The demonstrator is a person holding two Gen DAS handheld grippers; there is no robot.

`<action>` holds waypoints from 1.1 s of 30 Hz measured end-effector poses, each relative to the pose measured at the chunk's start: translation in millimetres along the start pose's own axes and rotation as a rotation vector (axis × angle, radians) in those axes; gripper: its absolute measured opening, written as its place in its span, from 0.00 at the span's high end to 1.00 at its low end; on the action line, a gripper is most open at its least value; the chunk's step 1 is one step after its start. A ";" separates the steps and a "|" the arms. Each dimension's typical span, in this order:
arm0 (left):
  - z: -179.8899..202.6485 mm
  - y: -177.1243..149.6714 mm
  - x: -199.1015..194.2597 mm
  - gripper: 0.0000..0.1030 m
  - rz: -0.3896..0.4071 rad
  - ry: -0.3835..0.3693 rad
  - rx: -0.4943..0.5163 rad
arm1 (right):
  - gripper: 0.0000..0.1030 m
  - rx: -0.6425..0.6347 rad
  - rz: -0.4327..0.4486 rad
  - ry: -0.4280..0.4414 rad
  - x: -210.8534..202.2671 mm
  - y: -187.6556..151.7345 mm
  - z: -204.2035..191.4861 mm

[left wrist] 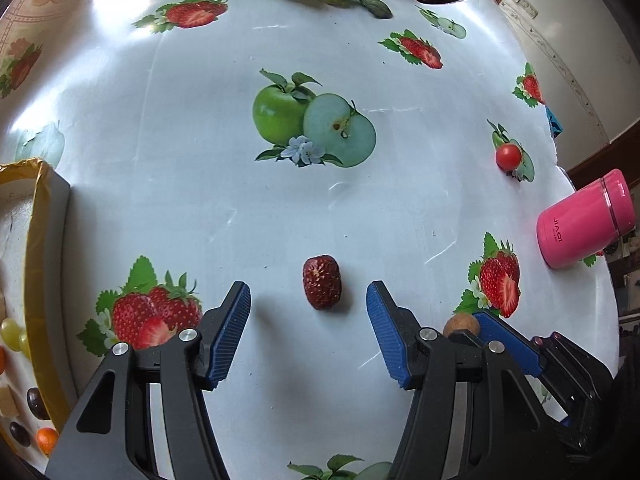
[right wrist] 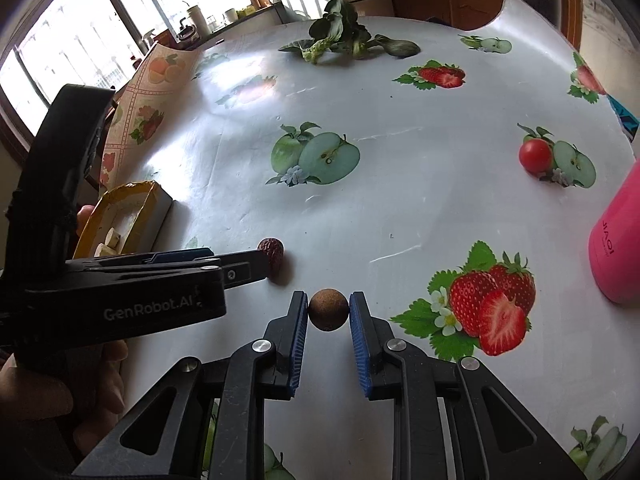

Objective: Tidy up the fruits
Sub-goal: 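Grasp the red date with the left tool while the right tool grasps the brown round fruit, then carry the red date into the tray with the left tool while the right tool carries the brown fruit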

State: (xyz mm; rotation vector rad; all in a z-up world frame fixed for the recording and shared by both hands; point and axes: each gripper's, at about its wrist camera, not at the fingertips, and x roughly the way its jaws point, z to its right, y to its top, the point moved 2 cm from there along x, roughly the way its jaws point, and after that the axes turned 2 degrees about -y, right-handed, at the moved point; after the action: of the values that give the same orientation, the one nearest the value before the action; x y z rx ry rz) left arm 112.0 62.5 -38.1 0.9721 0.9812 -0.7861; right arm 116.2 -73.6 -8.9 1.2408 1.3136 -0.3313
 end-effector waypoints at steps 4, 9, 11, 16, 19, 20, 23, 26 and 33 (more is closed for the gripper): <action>9.0 2.0 5.6 0.60 0.017 0.060 0.038 | 0.79 0.025 0.007 -0.013 -7.9 -3.3 9.7; 3.1 -0.3 0.5 0.83 0.014 0.061 0.044 | 0.79 0.045 0.019 -0.015 -15.1 -5.2 13.9; -0.9 -4.4 -6.1 0.83 0.023 0.069 0.041 | 0.79 0.042 0.026 -0.013 -18.8 -5.3 11.5; -10.9 -16.1 -27.7 0.83 0.049 0.099 0.038 | 0.79 0.028 0.040 -0.002 -26.9 -4.7 1.8; -17.1 -23.5 -41.3 0.83 0.066 0.109 0.030 | 0.79 0.013 0.045 0.005 -31.8 -4.8 -6.2; -19.3 -26.5 -45.9 0.83 0.071 0.112 0.026 | 0.79 0.008 0.047 0.006 -33.5 -5.1 -9.2; -24.7 -35.4 -58.5 0.83 0.086 0.122 0.015 | 0.79 -0.005 0.051 0.014 -38.5 -6.1 -17.4; -28.1 -43.5 -69.5 0.83 0.098 0.129 0.007 | 0.79 -0.025 0.056 0.020 -43.5 -6.8 -25.6; -41.2 -66.6 -95.9 0.83 0.124 0.143 -0.010 | 0.79 -0.075 0.062 0.038 -53.8 -11.0 -50.9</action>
State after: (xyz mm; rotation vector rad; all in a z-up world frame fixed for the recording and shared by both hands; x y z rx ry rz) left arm 6.0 86.4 21.2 1.0817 1.0360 -0.6141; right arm 63.5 -59.8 42.4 1.2266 1.3060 -0.2134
